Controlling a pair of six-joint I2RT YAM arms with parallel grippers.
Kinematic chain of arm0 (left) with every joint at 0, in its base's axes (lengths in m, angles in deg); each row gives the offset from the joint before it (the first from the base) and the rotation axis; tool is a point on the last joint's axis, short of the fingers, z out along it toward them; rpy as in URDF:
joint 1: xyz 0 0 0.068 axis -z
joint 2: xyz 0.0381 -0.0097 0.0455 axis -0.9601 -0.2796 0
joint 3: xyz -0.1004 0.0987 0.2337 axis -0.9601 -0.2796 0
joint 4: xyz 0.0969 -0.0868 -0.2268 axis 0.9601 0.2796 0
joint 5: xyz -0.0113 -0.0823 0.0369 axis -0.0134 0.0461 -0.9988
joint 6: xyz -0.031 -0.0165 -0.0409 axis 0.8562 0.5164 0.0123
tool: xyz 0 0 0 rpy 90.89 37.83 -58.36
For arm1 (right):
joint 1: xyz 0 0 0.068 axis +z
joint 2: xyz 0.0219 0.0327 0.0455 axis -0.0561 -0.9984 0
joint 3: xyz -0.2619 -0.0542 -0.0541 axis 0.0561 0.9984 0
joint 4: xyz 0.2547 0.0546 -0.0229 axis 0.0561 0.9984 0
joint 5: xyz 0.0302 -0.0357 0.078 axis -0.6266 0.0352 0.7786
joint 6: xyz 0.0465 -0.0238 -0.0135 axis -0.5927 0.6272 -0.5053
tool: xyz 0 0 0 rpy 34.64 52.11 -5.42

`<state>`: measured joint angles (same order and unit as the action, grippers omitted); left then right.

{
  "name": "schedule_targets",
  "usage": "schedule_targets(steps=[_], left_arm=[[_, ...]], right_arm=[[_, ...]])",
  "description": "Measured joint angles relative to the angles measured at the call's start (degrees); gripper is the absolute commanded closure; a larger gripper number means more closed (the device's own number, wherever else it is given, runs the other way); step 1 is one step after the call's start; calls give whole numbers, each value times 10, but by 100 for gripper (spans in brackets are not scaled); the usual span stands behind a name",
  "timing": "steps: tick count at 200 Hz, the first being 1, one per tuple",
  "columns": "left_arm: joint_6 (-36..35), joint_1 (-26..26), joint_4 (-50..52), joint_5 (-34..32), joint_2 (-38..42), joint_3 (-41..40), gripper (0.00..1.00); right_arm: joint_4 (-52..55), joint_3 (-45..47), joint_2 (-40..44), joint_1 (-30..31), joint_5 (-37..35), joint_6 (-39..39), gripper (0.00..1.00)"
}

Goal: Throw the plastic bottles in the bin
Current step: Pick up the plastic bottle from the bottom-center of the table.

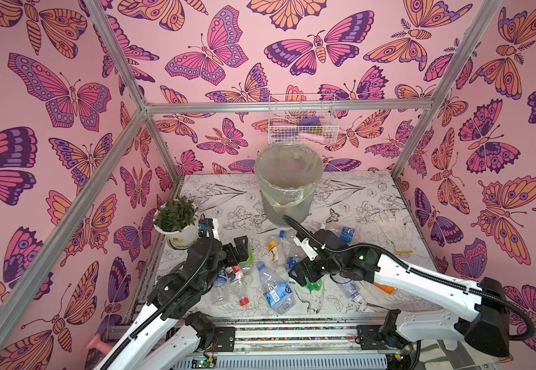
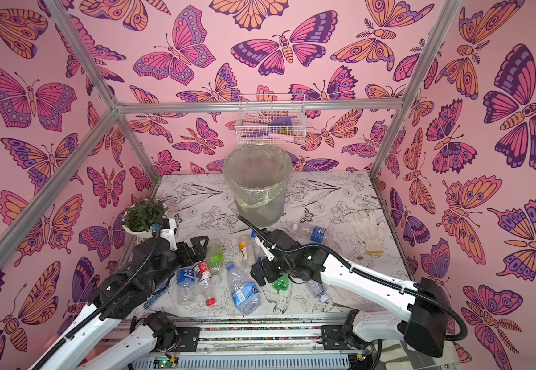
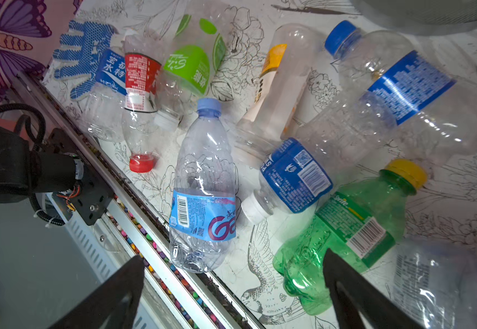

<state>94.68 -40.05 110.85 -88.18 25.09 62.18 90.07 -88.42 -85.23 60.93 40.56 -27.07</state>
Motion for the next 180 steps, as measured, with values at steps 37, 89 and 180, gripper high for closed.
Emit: schedule_targets(steps=[37, 89, 180], left_arm=[[28, -48, 3, 48, 3, -22, 0], [49, -104, 7, 105, 31, -38, 0], [57, -121, 23, 131, 47, -43, 0]], right_arm=[[-7, -10, -40, 40, -12, 0, 1], [-12, -44, -113, 81, -17, -1, 1], [9, -103, -251, 110, -36, -12, 1]])
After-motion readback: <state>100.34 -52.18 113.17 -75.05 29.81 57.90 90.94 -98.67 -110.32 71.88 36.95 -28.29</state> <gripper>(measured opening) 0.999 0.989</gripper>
